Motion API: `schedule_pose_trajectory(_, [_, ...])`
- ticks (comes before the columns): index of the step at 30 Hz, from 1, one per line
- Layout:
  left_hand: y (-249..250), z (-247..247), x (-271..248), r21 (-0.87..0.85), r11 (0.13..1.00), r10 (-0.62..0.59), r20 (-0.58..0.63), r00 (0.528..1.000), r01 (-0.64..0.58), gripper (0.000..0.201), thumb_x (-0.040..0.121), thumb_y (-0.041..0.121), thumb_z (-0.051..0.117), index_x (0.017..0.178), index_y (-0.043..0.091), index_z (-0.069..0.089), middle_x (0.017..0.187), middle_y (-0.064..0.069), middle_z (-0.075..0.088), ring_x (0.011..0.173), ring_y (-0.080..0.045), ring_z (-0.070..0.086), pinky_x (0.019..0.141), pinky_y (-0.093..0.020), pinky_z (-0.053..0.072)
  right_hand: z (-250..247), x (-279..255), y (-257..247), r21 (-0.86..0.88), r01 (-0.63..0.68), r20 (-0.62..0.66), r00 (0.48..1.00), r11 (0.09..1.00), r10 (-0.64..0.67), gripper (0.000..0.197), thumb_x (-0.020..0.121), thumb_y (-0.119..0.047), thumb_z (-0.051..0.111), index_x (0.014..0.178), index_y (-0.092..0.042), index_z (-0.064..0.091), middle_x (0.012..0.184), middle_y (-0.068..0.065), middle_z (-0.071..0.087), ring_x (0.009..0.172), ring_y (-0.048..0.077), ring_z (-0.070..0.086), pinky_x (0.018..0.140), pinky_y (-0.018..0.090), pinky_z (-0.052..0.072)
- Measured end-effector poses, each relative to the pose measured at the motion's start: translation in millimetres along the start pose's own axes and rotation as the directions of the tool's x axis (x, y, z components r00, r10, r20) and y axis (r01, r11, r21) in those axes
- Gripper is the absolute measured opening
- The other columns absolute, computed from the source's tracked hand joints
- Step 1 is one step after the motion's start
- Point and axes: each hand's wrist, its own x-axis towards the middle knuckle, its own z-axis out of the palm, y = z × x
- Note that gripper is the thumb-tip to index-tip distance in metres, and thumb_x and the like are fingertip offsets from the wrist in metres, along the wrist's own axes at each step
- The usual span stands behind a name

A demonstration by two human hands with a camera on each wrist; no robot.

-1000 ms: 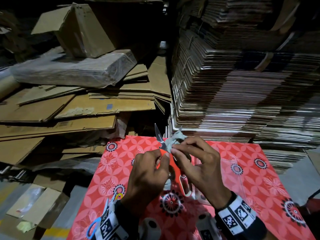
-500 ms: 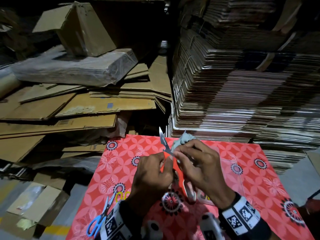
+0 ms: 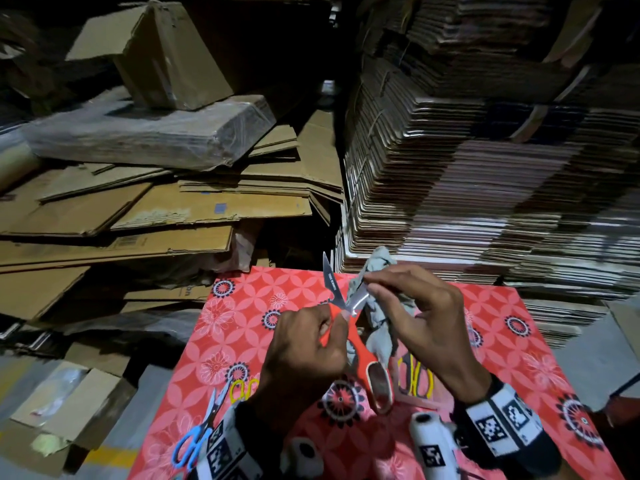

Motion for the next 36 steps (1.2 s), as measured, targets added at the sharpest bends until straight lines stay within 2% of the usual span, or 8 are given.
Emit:
schedule_pose_trajectory(5, [6.8, -9.1, 1.7, -0.002, 1.000, 0.013, 0.028, 1.000, -0.013, 0.050, 0.100, 0.033, 0.057, 0.059, 0.006, 0.047, 0.051, -0.011, 0.037, 0.044, -0.021, 0.030, 0.049, -0.041, 0.022, -14.7, 16.7, 16.9, 0.164, -0.229, -0.217, 0.941, 0.960, 0.261, 0.023, 0.088, -0.004, 0.081, 0.099, -0.024, 0.079, 0.093, -0.006, 0.079, 0.084, 0.006, 0.074, 0.079, 0.026, 0.059])
schedule_pose_trajectory(7, [7.8, -10.8, 1.8, -0.003, 1.000, 0.018, 0.007, 1.000, -0.018, 0.050, 0.100, 0.033, 0.057, 0.059, 0.008, 0.042, 0.054, -0.010, 0.037, 0.045, -0.011, 0.028, 0.050, -0.037, 0.021, -22.8, 20.4, 20.9, 0.247, -0.249, -0.246, 0.919, 0.937, 0.309, 0.021, 0.088, -0.006, 0.081, 0.100, -0.022, 0.078, 0.091, -0.004, 0.079, 0.083, 0.009, 0.074, 0.078, 0.021, 0.056])
schedule_pose_trajectory(12, [7.4, -12.1, 5.2, 0.001, 1.000, -0.030, -0.008, 1.000, 0.030, 0.050, 0.100, 0.038, 0.055, 0.061, 0.010, 0.040, 0.052, -0.001, 0.032, 0.048, -0.007, 0.029, 0.051, -0.041, 0.025, -26.2, 19.0, -1.3, 0.414, -0.224, -0.265, 0.898, 0.882, 0.352, 0.020, 0.083, -0.004, 0.083, 0.101, -0.008, 0.076, 0.081, -0.006, 0.075, 0.075, 0.004, 0.068, 0.072, 0.015, 0.053])
schedule_pose_trajectory(16, [15.8, -10.8, 6.3, -0.006, 1.000, -0.002, -0.003, 1.000, 0.002, 0.054, 0.101, 0.028, 0.061, 0.054, 0.027, 0.034, 0.047, 0.009, 0.034, 0.044, -0.006, 0.030, 0.046, -0.023, 0.019, -5.2, 13.1, -22.5, 0.444, -0.194, -0.249, 0.911, 0.875, 0.329, 0.026, 0.078, -0.004, 0.086, 0.101, -0.009, 0.076, 0.078, -0.002, 0.074, 0.068, 0.005, 0.064, 0.066, 0.015, 0.051])
schedule_pose_trajectory(20, [21.1, -11.3, 7.9, -0.013, 1.000, -0.015, -0.012, 1.000, 0.015, 0.049, 0.100, 0.039, 0.055, 0.060, 0.014, 0.039, 0.051, 0.005, 0.030, 0.047, -0.008, 0.028, 0.050, -0.041, 0.025, 13.4, 1.6, -29.8, 0.241, -0.111, -0.268, 0.947, 0.964, 0.176, 0.029, 0.084, -0.019, 0.086, 0.113, -0.017, 0.079, 0.093, -0.002, 0.078, 0.078, 0.006, 0.070, 0.075, 0.023, 0.055])
schedule_pose_trajectory(24, [18.9, -17.6, 8.5, -0.035, 0.999, -0.013, -0.027, 1.000, 0.012, 0.049, 0.097, 0.037, 0.056, 0.061, 0.008, 0.042, 0.052, -0.007, 0.037, 0.046, -0.007, 0.031, 0.050, -0.041, 0.027, 20.1, -15.9, -30.4, -0.038, 0.075, -0.157, 0.984, 0.996, -0.081, 0.033, 0.089, -0.010, 0.082, 0.122, -0.008, 0.076, 0.114, -0.001, 0.076, 0.109, 0.014, 0.071, 0.093, 0.029, 0.055])
schedule_pose_trajectory(30, [12.7, -15.4, 3.3, -0.047, 0.999, 0.009, 0.025, 1.000, -0.007, 0.051, 0.097, 0.039, 0.055, 0.055, 0.014, 0.043, 0.048, -0.003, 0.044, 0.042, -0.006, 0.035, 0.046, -0.031, 0.025, 12.0, -3.6, -17.6, -0.087, 0.100, -0.193, 0.974, 0.991, -0.115, 0.023, 0.087, 0.002, 0.081, 0.107, -0.010, 0.081, 0.103, -0.004, 0.078, 0.096, 0.011, 0.073, 0.087, 0.026, 0.056])
schedule_pose_trajectory(36, [8.8, -10.8, 2.2, -0.035, 0.999, 0.013, 0.014, 1.000, -0.013, 0.056, 0.097, 0.045, 0.056, 0.058, 0.007, 0.046, 0.049, -0.009, 0.043, 0.042, -0.011, 0.033, 0.046, -0.037, 0.026, 2.2, 10.4, -19.1, -0.064, 0.053, -0.223, 0.973, 0.997, -0.066, 0.016, 0.090, -0.007, 0.079, 0.104, -0.015, 0.081, 0.097, -0.006, 0.077, 0.092, 0.014, 0.073, 0.084, 0.024, 0.054])
